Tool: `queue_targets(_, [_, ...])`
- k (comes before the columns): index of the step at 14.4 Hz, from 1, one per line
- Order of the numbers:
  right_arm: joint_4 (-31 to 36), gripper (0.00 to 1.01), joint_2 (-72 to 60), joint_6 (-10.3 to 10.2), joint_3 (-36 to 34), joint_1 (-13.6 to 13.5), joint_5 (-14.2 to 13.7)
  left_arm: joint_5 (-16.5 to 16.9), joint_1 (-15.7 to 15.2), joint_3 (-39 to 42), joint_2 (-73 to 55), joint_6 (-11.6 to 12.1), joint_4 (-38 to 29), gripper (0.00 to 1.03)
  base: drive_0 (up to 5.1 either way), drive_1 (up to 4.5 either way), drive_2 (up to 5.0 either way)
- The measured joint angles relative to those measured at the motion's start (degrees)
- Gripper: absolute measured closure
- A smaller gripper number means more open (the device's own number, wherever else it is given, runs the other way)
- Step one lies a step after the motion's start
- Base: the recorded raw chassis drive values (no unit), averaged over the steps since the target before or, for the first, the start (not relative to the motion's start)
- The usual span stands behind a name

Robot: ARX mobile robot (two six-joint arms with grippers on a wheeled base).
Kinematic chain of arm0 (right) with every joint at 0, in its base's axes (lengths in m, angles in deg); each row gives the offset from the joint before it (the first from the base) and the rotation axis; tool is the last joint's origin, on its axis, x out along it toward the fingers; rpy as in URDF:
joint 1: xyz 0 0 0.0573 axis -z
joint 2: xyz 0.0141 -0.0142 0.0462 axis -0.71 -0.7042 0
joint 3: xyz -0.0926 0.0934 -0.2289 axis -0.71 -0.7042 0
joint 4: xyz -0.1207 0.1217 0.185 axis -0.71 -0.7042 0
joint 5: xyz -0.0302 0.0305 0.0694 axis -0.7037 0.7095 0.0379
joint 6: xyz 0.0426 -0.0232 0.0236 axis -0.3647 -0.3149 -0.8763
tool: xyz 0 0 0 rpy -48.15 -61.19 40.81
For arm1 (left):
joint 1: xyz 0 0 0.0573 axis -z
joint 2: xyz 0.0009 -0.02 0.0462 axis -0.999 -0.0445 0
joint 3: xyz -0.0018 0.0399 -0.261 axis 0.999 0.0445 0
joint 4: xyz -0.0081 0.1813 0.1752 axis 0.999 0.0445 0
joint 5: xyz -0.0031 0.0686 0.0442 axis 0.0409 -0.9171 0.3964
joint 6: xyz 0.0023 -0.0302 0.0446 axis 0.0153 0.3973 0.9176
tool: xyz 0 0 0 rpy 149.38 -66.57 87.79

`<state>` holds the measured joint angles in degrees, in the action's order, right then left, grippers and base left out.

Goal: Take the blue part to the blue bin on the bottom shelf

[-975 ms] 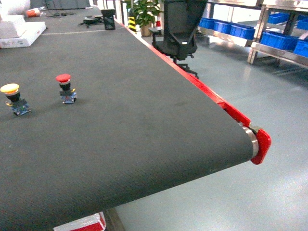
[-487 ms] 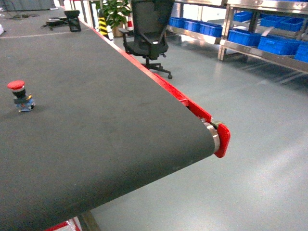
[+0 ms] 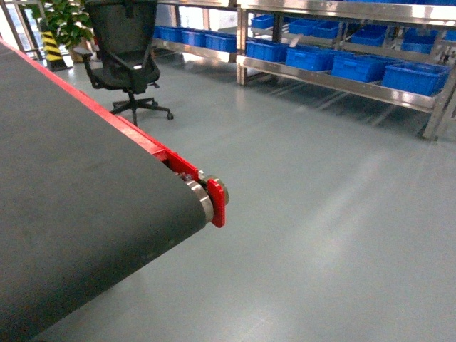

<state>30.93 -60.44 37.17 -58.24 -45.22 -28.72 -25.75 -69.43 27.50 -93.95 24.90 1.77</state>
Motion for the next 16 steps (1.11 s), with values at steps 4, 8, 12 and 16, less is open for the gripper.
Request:
queue_targets(4, [-0.02, 0.03, 0.00, 0.00, 0.00, 0.00, 0.00, 0.00, 0.00, 0.00, 0.00, 0.00, 0.00, 0.60, -1.6, -1.61, -1.6])
queue_targets(8, [-0.02, 0.03, 0.00, 0.00, 0.00, 0.00, 0.00, 0.00, 0.00, 0.00, 0.00, 0.00, 0.00, 0.60, -1.6, -1.61, -1.6])
queue_targets(12, [0.00, 0.03, 0.00, 0.00, 0.00, 0.00, 0.02, -0.02, 0.00, 0.00, 0.00, 0.00, 0.02, 0.60, -1.6, -1.61, -1.6])
queue_targets(16, [-0.02, 0.03, 0.00, 0.00, 0.00, 0.00, 0.02, 0.00, 0.00, 0.00, 0.00, 0.00, 0.00, 0.60, -1.6, -1.62, -1.6])
